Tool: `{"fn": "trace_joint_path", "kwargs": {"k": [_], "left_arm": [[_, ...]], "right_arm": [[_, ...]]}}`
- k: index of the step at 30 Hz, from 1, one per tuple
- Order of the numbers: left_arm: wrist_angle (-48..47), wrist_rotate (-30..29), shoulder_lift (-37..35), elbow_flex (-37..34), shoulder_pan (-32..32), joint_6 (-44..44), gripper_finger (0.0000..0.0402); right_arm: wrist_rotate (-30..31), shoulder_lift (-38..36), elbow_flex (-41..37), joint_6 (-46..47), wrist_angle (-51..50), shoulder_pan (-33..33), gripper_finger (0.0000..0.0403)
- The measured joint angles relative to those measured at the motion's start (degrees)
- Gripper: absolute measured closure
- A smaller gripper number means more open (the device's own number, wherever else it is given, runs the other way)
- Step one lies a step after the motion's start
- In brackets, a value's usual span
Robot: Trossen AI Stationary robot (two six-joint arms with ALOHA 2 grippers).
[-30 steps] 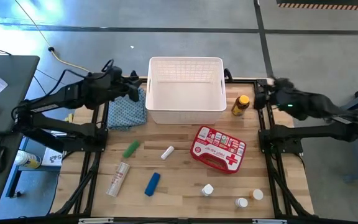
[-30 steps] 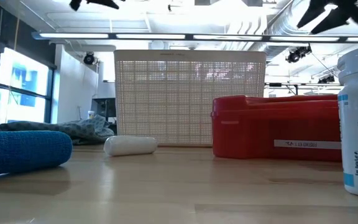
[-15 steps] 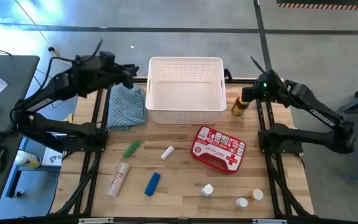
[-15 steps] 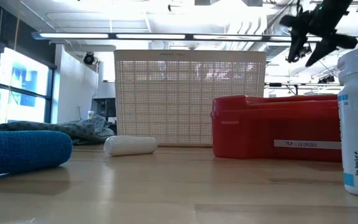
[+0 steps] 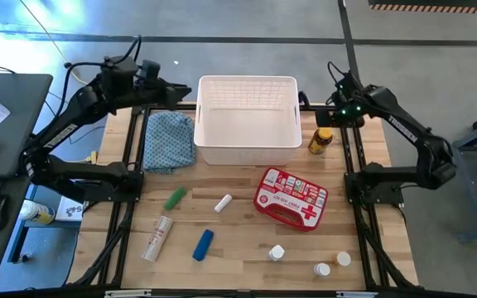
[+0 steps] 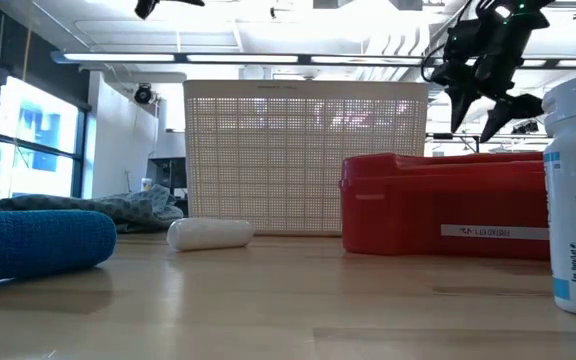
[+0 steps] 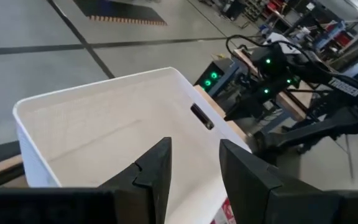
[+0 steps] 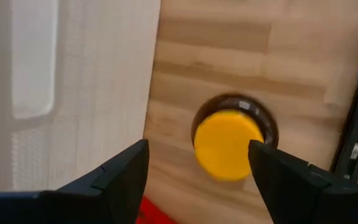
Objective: Pick & place medical supplies in basket/bin
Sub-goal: Put the yellow pill bottle into the white bin
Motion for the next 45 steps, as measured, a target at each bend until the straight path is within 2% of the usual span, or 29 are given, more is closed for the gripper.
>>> {"fn": "trace_joint_path", "kwargs": {"k": [7, 16, 23, 32, 37, 45], "left_arm": [[0.0, 0.22, 0.09, 0.0, 1.14, 1.5, 0.0231], [0.48, 0.17, 0.73, -0.04, 1.12, 1.95, 0.0231], [0.67, -0.03, 0.77, -0.04, 1.12, 1.89, 0.0231], [0.7, -0.05, 0.77, -0.04, 1.12, 1.86, 0.0231], [0.7, 0.7, 0.77, -0.04, 1.12, 1.67, 0.0231], [0.68, 0.89, 0.77, -0.04, 1.12, 1.91, 0.0231]], "right_arm": [[7.14, 0.89, -0.19, -3.27, -2.07, 0.07, 0.0099], [7.32, 0.91, -2.14, -1.34, 1.27, 0.07, 0.0074], [9.86, 0.91, -2.61, -1.79, 1.69, 0.13, 0.0072], [10.47, 0.91, -6.37, 2.74, 4.39, 3.95, 0.0072], [12.78, 0.91, -8.29, 4.38, 4.81, 5.53, 0.0072], [10.96, 0.89, -10.33, 7.19, 8.11, 6.64, 0.0072]]}}
